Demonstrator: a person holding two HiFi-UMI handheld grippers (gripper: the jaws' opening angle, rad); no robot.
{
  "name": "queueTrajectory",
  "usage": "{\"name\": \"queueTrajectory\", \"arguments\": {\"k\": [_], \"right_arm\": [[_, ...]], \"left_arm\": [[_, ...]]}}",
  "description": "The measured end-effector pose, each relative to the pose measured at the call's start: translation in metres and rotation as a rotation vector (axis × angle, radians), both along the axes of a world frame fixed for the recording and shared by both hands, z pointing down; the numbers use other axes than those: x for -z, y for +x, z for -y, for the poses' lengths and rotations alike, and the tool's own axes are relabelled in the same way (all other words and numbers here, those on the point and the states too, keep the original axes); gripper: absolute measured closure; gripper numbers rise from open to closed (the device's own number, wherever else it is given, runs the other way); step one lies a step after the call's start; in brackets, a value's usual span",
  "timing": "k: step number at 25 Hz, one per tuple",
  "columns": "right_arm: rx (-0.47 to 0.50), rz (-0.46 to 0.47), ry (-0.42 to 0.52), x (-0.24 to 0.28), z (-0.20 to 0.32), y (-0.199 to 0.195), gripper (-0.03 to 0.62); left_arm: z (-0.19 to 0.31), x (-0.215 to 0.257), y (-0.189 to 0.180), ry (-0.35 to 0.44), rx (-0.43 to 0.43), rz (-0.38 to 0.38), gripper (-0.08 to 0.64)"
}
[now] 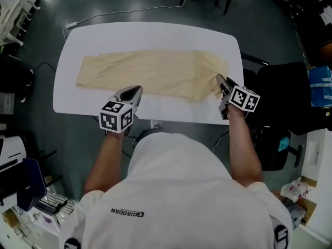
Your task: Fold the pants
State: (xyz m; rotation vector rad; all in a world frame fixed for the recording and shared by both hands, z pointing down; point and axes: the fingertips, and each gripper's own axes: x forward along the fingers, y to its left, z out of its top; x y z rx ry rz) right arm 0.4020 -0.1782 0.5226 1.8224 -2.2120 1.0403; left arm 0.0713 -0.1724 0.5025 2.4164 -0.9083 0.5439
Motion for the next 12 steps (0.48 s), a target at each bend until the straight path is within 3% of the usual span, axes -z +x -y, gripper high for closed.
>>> {"name": "queueTrajectory", "arguments": {"k": [5,12], "right_arm": [[0.055,0.020,0.050,0.012,-0.007,-0.008,0.508],[0.073,0.070,0.106,0.022,-0.014,-0.020,0.508]], "left_arm": [[-0.033,0.002,-0.008,-0.011,0.077,0.013,0.532],[-0.076,0.019,-0.030,0.043,0.185,0.035,0.532]]}}
